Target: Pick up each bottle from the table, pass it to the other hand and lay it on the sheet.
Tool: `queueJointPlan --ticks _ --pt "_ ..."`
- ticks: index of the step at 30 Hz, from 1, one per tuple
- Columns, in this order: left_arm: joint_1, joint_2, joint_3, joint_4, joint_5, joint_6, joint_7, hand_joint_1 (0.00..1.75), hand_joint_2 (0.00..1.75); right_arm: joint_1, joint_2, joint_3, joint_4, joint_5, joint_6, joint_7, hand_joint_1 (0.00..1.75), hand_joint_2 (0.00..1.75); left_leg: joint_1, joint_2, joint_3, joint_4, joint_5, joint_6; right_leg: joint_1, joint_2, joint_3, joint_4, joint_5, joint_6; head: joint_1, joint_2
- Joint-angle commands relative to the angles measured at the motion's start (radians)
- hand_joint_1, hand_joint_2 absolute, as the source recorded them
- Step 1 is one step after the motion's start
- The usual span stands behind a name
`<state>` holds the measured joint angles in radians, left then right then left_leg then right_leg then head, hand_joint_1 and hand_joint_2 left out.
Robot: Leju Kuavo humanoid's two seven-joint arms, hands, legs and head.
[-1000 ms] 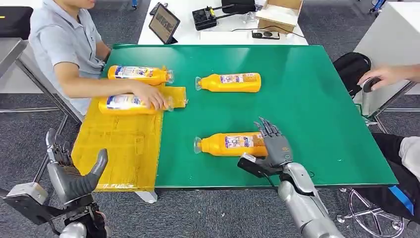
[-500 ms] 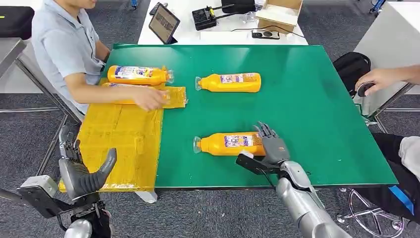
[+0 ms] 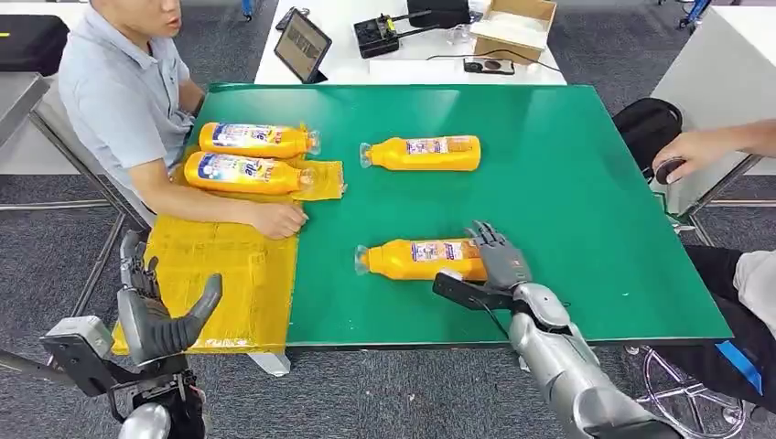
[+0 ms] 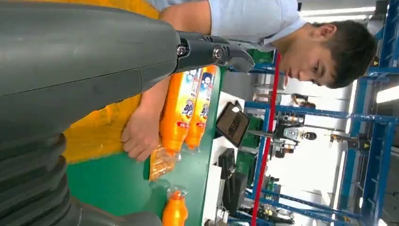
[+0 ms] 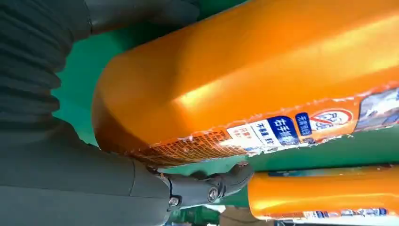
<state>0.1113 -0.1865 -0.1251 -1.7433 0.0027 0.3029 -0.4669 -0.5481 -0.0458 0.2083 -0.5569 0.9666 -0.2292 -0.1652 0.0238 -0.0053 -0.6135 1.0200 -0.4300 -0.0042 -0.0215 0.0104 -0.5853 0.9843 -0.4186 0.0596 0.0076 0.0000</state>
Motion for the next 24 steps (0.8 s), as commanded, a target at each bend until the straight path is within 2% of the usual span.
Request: queueJointPlan --ticks 1,5,14,19,23,24 --pt "-0.014 0.028 -0.013 0.056 0.018 -0.025 0.024 0.00 1.75 -0.026 0.010 0.065 0.167 0.012 0.093 0.066 1.75 1.75 0.000 0.000 0.005 -0.002 0.000 0.001 0.001 -0.002 0.005 -0.003 0.000 -0.003 0.000 0.000" --pt "-0.018 0.023 -0.014 0.066 0.018 -0.028 0.028 0.00 1.75 -0.026 0.010 0.083 0.189 0.021 0.126 0.093 1.75 1.75 0.000 -0.001 0.008 -0.003 0.000 0.001 0.001 -0.003 0.009 -0.004 0.000 -0.003 0.000 0.000" --pt "-0.021 0.024 -0.015 0.070 0.020 -0.032 0.028 0.00 1.75 -0.020 0.010 0.070 0.185 -0.005 0.136 0.070 1.75 1.75 0.000 -0.001 0.012 -0.002 -0.001 0.001 0.001 -0.003 0.011 -0.003 -0.001 -0.002 0.000 0.000" --pt "-0.029 0.029 -0.023 0.087 0.059 -0.044 0.000 0.00 1.75 0.034 0.033 -0.073 0.093 -0.244 0.155 -0.178 1.75 1.75 0.000 -0.002 0.014 -0.002 -0.001 0.000 0.001 -0.003 0.013 -0.003 -0.001 -0.002 0.000 0.000" --pt "-0.029 0.029 -0.028 0.090 0.067 -0.044 -0.005 0.00 1.75 0.045 0.051 -0.095 0.058 -0.299 0.158 -0.204 1.75 1.75 0.000 0.000 0.014 -0.002 -0.001 0.000 0.001 -0.002 0.013 -0.003 0.000 -0.003 0.000 0.000" --pt "-0.030 0.027 -0.030 0.091 0.081 -0.046 -0.010 0.00 1.75 0.055 0.061 -0.124 0.031 -0.361 0.169 -0.239 1.75 1.75 0.000 0.000 0.012 -0.001 -0.001 0.000 0.001 -0.001 0.011 -0.002 0.000 -0.002 0.000 0.000"
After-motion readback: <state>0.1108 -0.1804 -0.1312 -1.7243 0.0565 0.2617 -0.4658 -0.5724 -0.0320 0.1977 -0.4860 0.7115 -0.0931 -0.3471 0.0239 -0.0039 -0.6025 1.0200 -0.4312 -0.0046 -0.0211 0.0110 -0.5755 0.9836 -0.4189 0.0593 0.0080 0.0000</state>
